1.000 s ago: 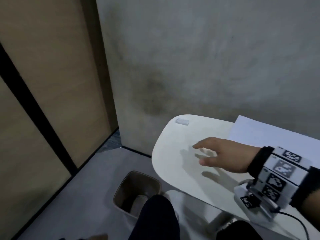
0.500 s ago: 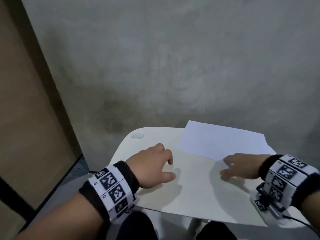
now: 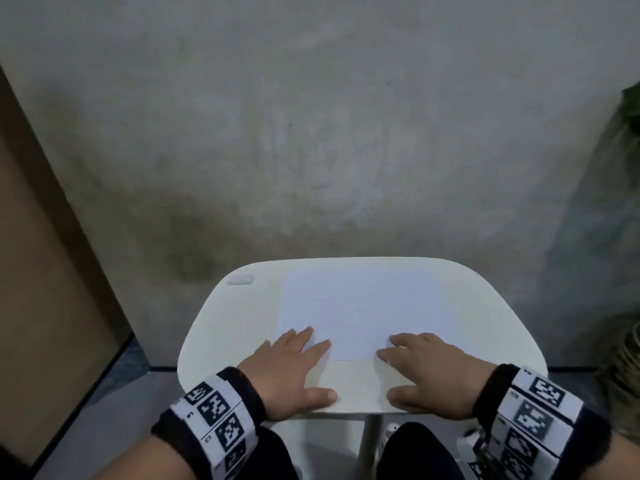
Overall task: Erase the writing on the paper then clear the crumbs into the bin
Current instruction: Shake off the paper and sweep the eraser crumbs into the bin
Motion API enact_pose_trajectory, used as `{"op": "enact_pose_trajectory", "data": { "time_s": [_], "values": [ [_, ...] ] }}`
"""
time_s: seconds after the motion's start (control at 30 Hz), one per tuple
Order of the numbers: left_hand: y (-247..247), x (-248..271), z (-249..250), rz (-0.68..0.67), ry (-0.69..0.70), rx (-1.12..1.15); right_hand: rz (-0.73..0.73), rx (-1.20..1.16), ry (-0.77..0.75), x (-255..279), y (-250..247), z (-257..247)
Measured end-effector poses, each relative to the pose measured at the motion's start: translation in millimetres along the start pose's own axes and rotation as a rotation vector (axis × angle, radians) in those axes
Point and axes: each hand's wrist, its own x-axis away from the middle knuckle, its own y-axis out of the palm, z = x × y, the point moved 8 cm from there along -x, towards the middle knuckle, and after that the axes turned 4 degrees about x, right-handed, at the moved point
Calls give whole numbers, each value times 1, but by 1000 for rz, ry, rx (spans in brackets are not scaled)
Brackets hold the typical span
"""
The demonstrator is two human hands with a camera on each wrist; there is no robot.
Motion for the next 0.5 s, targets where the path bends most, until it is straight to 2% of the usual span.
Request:
{"op": "enact_pose_trajectory", "data": {
  "time_s": [0.17,0.23,0.33,0.47,0.5],
  "values": [
    [17,14,-3,173,54,48,224,-113,-47,13,-1,1],
    [19,20,-2,264,75,75,305,-180,-24,16,-4,13],
    [20,21,-5,332,56,81,402,-145,48,20,-4,35],
    [20,21,-3,396,63,83,423,-124,81,21,9,47],
    [22,20,-5,374,38,52,434,-118,85,20,12,47]
  ]
}}
